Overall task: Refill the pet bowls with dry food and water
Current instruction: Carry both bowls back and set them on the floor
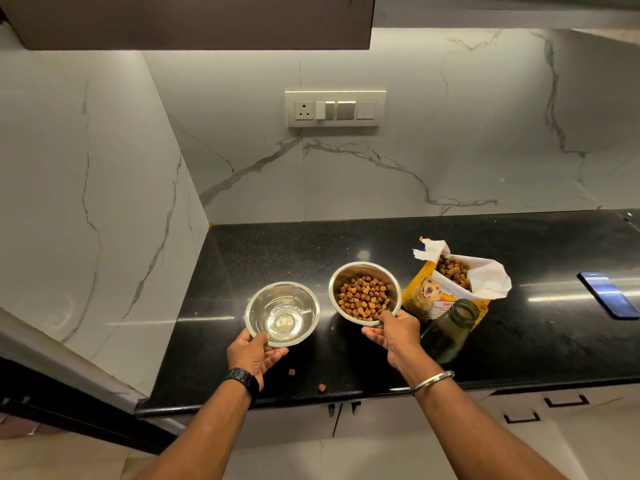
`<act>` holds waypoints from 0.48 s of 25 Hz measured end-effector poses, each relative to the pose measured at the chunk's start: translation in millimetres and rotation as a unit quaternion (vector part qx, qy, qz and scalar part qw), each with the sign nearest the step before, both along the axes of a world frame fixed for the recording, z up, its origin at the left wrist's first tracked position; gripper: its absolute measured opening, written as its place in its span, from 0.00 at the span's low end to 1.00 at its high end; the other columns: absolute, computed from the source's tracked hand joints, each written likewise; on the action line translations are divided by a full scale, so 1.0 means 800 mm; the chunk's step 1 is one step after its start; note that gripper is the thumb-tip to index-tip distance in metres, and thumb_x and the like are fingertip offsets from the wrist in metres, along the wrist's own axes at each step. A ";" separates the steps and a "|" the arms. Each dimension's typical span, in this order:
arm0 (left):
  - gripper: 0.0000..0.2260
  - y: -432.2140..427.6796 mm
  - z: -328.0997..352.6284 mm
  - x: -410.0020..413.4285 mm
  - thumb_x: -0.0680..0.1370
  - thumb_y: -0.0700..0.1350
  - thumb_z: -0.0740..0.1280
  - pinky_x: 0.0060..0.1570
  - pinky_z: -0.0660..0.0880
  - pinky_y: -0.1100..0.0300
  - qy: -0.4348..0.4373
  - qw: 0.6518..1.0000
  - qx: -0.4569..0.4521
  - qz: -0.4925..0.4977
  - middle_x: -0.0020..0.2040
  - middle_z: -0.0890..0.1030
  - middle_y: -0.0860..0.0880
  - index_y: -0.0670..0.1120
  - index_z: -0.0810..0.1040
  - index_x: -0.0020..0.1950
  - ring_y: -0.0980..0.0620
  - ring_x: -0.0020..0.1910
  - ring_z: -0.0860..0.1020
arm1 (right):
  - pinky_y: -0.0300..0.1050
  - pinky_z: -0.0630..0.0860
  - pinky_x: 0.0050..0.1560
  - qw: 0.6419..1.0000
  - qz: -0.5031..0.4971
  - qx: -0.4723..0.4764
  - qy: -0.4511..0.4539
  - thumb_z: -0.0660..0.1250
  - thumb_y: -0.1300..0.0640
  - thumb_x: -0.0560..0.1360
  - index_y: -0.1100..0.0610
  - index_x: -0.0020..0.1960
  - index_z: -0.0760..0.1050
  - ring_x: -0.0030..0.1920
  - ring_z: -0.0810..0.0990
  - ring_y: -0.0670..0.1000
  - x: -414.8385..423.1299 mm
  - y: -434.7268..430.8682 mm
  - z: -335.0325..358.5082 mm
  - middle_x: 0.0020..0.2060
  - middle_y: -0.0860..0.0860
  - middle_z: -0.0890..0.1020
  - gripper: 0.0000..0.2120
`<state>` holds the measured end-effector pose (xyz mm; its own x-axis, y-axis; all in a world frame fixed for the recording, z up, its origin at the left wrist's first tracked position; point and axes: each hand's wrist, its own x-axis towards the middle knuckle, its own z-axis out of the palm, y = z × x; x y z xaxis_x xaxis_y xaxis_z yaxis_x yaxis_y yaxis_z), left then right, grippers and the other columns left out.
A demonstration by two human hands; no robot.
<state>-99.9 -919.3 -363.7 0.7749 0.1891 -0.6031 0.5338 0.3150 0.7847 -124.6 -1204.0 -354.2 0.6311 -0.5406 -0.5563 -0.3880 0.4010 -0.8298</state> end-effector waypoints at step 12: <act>0.14 0.021 0.065 0.005 0.82 0.34 0.66 0.25 0.82 0.61 -0.057 0.998 0.008 -0.009 0.40 0.87 0.35 0.42 0.80 0.66 0.43 0.29 0.86 | 0.45 0.85 0.28 0.999 0.003 -0.038 -0.016 0.65 0.62 0.86 0.66 0.63 0.77 0.31 0.89 0.58 -0.006 0.016 0.047 0.47 0.68 0.87 0.10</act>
